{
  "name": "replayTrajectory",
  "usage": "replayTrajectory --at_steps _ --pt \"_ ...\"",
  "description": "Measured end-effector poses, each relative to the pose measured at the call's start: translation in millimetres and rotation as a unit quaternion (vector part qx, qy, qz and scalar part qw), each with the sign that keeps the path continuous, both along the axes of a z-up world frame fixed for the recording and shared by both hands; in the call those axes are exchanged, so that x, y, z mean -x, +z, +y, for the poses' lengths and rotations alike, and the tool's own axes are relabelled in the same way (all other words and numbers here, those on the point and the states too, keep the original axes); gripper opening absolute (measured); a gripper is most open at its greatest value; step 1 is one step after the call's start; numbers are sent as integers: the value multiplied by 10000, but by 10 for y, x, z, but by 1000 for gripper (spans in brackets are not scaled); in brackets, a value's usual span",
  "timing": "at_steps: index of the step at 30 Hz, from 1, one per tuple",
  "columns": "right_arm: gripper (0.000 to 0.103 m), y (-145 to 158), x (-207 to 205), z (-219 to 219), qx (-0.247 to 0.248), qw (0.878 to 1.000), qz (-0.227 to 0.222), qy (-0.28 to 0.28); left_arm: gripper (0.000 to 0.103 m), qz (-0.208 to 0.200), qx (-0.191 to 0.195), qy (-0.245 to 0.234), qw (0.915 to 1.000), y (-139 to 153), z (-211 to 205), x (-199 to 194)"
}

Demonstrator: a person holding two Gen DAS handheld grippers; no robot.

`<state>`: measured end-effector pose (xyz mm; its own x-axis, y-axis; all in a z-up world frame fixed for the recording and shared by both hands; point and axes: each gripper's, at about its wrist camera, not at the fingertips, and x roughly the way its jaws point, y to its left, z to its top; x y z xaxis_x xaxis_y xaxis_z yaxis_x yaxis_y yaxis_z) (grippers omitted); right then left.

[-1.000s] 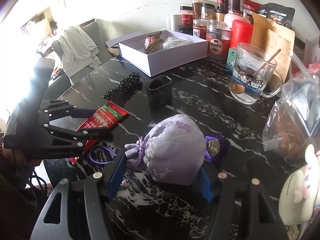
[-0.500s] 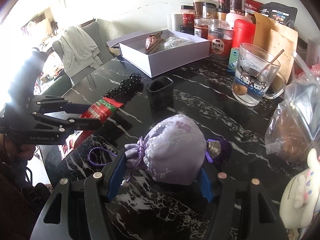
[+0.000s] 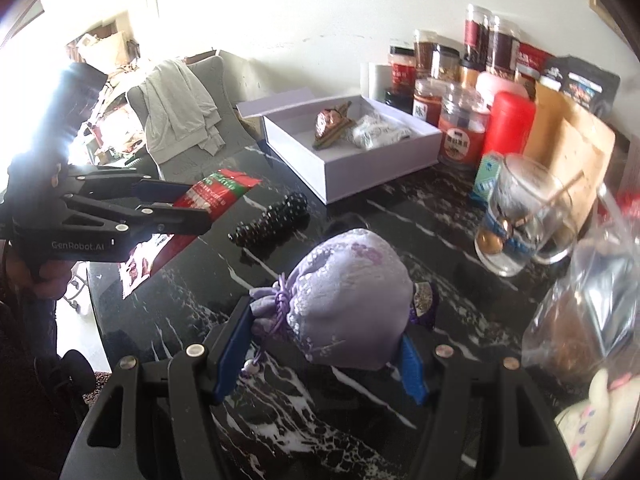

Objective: Organize objects
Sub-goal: 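Lift the red packet with left gripper while right gripper lifts the sachet, then carry the red packet and lavender sachet together over the white box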

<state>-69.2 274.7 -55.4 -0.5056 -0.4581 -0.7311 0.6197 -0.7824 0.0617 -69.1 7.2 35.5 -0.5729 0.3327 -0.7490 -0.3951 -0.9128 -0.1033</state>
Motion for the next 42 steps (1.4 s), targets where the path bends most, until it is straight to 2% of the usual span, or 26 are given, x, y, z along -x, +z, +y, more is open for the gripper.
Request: replayTrajectory --at_steps 13,19,30,42 --pt "65 390 171 -275 21 9979 468 458 46 380 -80 -13 9992 440 -14 134" --pt "65 540 258 -380 67 9961 643 605 46 450 -92 -2 9989 534 -13 270" --pt "65 668 572 -625 73 9932 779 861 46 450 -138 22 9989 567 -46 670" --pt "65 679 1168 -734 31 9935 799 809 46 411 -35 79 9991 527 -89 1268"
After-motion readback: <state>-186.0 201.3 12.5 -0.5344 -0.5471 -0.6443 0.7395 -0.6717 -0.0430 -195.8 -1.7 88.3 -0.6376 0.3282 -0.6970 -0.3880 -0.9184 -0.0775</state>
